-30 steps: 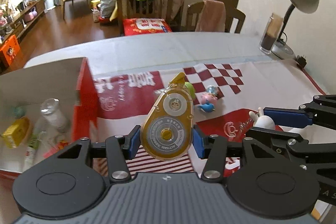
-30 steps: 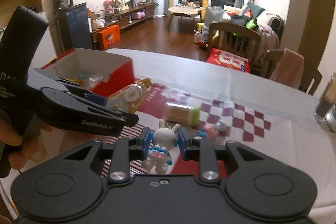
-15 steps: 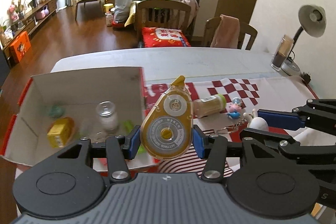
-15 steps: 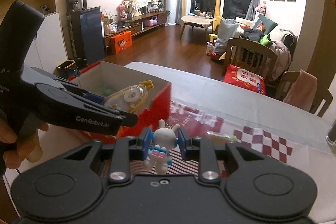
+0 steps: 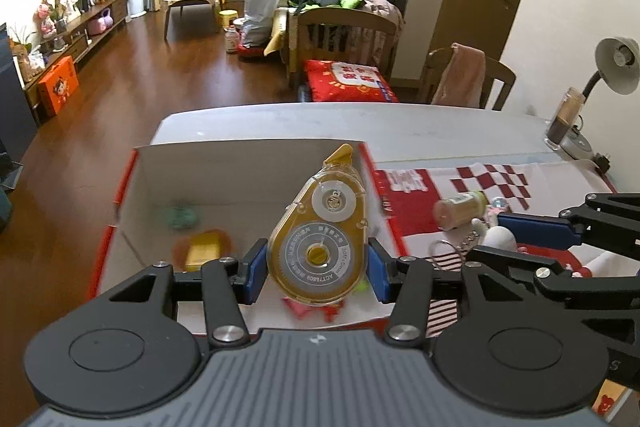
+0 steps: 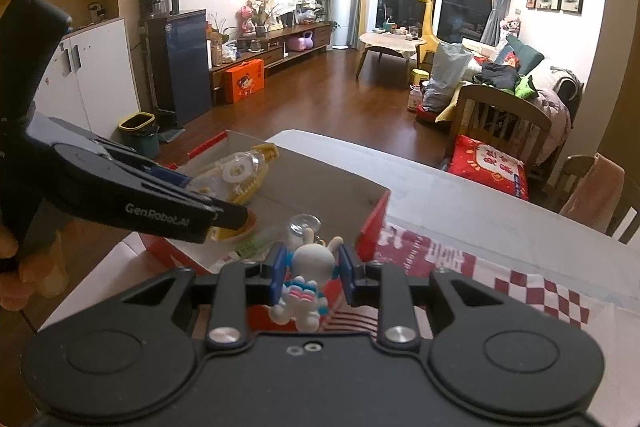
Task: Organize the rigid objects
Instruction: 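Carry the tape dispenser with the left tool into the red box while the right tool carries the rabbit there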
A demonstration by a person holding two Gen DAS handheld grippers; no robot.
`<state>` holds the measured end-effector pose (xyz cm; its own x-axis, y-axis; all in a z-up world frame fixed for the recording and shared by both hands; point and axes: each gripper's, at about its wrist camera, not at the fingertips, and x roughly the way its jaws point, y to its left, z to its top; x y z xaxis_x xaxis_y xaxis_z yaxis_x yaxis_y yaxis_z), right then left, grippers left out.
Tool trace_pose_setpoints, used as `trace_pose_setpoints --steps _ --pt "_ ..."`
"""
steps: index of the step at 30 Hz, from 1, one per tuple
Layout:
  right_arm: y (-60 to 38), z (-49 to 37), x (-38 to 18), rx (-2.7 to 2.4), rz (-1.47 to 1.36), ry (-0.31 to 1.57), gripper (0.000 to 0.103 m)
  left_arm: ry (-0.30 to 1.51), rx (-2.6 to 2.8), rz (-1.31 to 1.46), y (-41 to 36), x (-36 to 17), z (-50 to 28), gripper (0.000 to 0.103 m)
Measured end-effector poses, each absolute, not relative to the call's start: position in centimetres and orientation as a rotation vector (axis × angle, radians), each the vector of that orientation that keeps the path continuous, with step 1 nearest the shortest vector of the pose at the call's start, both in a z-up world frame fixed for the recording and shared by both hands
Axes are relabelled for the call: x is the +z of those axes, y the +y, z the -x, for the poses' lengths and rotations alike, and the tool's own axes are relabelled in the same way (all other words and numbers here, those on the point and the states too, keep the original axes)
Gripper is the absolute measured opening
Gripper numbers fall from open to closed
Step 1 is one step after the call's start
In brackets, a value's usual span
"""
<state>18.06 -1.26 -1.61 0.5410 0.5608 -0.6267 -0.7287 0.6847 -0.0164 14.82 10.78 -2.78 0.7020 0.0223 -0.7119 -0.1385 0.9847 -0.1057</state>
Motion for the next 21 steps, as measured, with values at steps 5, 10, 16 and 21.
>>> trace_pose_setpoints --steps 5,10,16,21 --pt "1.2 -18.3 -2.1 0.782 0.312 0.637 0.027 0.796 0.115 0.153 13.7 -3.2 -14.6 0.050" --pt "3.2 -19.2 -2.9 0.778 0.329 0.650 0.027 0.815 0.143 0.147 16.5 -4.1 -15.2 0.050" --pt "5.4 -20.5 -4.3 0.774 0.339 0.681 0.028 0.853 0.170 0.137 19.2 -5.7 -16.6 0.050" --pt "7.2 -21.6 -5.8 0.764 0.351 0.719 0.028 0.888 0.186 0.131 21.0 -7.3 -18.5 0.050"
